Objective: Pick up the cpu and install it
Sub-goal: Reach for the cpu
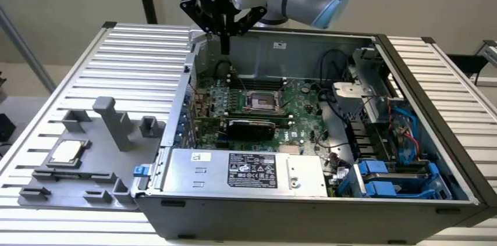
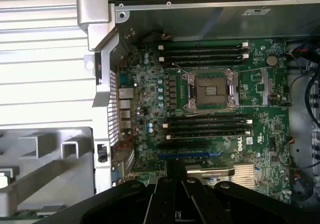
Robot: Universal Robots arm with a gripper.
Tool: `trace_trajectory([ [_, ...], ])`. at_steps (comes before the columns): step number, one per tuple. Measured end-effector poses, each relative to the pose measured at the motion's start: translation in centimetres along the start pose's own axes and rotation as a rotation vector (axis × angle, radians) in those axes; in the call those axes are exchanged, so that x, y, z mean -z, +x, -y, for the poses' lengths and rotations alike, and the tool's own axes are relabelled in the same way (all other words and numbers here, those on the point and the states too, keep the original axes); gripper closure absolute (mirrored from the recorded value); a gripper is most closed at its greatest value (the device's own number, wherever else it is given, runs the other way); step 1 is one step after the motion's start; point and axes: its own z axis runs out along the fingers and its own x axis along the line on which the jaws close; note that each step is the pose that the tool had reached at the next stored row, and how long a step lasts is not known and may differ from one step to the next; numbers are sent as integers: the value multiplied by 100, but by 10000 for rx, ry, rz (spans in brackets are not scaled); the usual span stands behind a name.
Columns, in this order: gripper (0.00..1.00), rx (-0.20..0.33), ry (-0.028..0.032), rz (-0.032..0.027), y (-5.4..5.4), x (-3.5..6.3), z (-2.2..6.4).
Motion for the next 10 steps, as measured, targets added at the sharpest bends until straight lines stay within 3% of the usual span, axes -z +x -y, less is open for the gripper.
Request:
trace_trajectory([
  [3,89,-3,3,-11,29,2,4],
  [10,89,0,2,-10,343,9,38],
])
